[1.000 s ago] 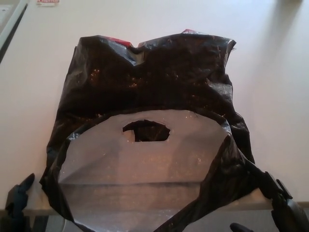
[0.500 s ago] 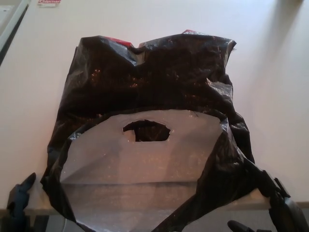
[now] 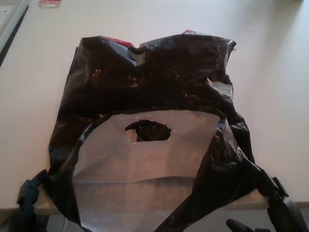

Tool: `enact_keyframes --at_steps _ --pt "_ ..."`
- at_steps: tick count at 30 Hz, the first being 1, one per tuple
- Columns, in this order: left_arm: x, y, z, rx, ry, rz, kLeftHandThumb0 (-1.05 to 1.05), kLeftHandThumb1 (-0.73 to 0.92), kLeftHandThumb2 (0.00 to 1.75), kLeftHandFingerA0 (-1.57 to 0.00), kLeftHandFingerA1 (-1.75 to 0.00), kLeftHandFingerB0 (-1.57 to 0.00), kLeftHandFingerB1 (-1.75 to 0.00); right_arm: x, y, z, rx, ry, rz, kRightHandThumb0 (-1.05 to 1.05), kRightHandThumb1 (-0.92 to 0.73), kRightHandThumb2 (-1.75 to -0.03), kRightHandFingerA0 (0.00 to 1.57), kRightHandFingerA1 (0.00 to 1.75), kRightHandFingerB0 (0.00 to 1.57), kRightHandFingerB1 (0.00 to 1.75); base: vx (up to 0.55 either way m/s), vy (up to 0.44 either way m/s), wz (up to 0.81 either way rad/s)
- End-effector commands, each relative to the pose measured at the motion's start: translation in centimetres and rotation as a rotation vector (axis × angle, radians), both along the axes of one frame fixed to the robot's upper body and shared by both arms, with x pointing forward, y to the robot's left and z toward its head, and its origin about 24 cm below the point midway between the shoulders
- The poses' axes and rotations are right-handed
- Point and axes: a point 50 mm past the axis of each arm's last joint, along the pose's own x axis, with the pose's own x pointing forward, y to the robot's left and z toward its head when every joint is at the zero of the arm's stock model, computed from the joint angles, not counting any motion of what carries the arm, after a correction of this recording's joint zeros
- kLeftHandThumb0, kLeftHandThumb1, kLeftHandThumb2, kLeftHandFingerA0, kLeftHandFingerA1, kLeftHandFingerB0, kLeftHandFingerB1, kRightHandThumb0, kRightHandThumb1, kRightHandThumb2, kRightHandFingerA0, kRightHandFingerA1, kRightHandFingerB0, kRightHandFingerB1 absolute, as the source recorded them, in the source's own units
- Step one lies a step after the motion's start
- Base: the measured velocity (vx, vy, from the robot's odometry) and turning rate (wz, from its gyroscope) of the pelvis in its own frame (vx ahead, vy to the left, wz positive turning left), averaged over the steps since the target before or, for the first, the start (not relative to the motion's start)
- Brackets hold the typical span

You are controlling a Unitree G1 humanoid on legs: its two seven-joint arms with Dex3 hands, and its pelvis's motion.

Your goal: A plastic bag is kept infront of the robot in the middle of the desk and the robot uses both its hands to grab it from the top and lifts it up and then releases it.

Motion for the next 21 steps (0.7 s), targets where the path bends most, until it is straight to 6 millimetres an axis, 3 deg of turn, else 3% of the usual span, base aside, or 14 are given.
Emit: enact_keyframes --at_steps 1,2,3,4,5,6,15,16,17,18,19,20,21 --pt "-0.1 -0.3 -0.5 0.003 0.05 -0.013 -0.4 -0.08 0.75 -0.09 -0.63 -0.1 -0.62 -1.7 -0.6 -2.3 -0.072 0.148 -0.006 -0.59 -0.39 -0.71 0.18 0.41 0.07 0.25 0.0 0.0 0.0" --pt "-0.1 -0.4 -0.4 0.008 0.046 -0.013 -0.97 0.26 0.77 0.0 -0.84 -0.03 -0.71 -1.7 -0.6 -2.3 -0.073 0.146 -0.007 -0.53 -0.47 -0.56 0.23 0.32 0.11 0.22 0.0 0.0 0.0" --pt "0.0 -0.4 -0.3 0.013 0.043 -0.012 -0.97 0.26 0.77 0.0 -0.84 -0.03 -0.71 -1.7 -0.7 -2.3 -0.074 0.143 -0.009 -0.53 -0.47 -0.56 0.23 0.32 0.11 0.22 0.0 0.0 0.0" --pt "0.1 -0.4 -0.3 0.015 0.039 -0.013 -0.4 -0.07 0.75 -0.1 -0.63 -0.11 -0.62 -1.7 -0.7 -2.4 -0.071 0.146 -0.008 -0.59 -0.39 -0.7 0.18 0.41 0.07 0.26 0.0 0.0 0.0" --pt "0.3 -0.4 -0.1 0.016 0.038 -0.013 -0.4 -0.08 0.75 -0.11 -0.64 -0.1 -0.62 -1.6 -0.6 -2.5 -0.068 0.15 -0.012 -0.53 -0.47 -0.56 0.23 0.32 0.1 0.22 0.0 0.0 0.0" --pt "0.4 -0.4 0.0 0.012 0.034 -0.015 -0.4 -0.08 0.75 -0.11 -0.64 -0.11 -0.62 -1.6 -0.6 -2.5 -0.07 0.15 -0.011 -0.61 -0.4 -0.71 0.18 0.41 0.08 0.25 0.0 0.0 0.0" --pt "0.3 -0.5 0.0 0.021 0.026 -0.017 -0.41 -0.07 0.76 -0.11 -0.64 -0.1 -0.62 -1.8 -0.7 -2.7 -0.08 0.151 -0.006 -0.6 -0.39 -0.71 0.18 0.41 0.08 0.25 0.0 0.0 0.0" --pt "0.3 -0.5 0.0 0.027 0.032 -0.015 -0.9 0.25 0.79 -0.01 -0.83 -0.04 -0.67 -1.9 -0.7 -2.8 -0.08 0.156 -0.006 -0.59 -0.39 -0.7 0.18 0.41 0.07 0.25 0.0 0.0 0.0" --pt "0.3 -0.5 0.0 0.03 0.033 -0.015 -1.02 0.3 0.79 -0.02 -0.88 -0.01 -0.71 -2.0 -0.7 -2.9 -0.077 0.159 -0.006 -0.58 -0.39 -0.7 0.18 0.41 0.08 0.25 0.0 0.0 0.0" --pt "0.4 -0.5 0.1 0.027 0.028 -0.017 -0.41 -0.04 0.77 -0.11 -0.64 -0.11 -0.62 -2.0 -0.6 -2.9 -0.077 0.161 -0.008 -0.53 -0.49 -0.55 0.25 0.31 0.08 0.25 0.0 0.0 0.0" --pt "0.5 -0.6 0.2 0.025 0.025 -0.018 -0.41 -0.04 0.77 -0.11 -0.64 -0.11 -0.62 -1.9 -0.6 -2.9 -0.079 0.162 -0.011 -0.53 -0.49 -0.55 0.25 0.31 0.08 0.25 0.0 0.0 0.0" --pt "0.6 -0.7 0.4 0.02 0.017 -0.022 -0.41 -0.04 0.77 -0.11 -0.64 -0.11 -0.62 -1.7 -0.4 -2.8 -0.076 0.155 -0.014 -0.59 -0.39 -0.72 0.2 0.42 0.06 0.28 0.0 0.0 0.0" --pt "0.9 -0.9 0.5 0.003 0.008 -0.026 -0.41 -0.05 0.77 -0.1 -0.63 -0.11 -0.62 -1.5 -0.1 -2.7 -0.064 0.15 -0.016 -0.61 -0.41 -0.7 0.23 0.41 0.09 0.3 0.0 0.0 0.0"
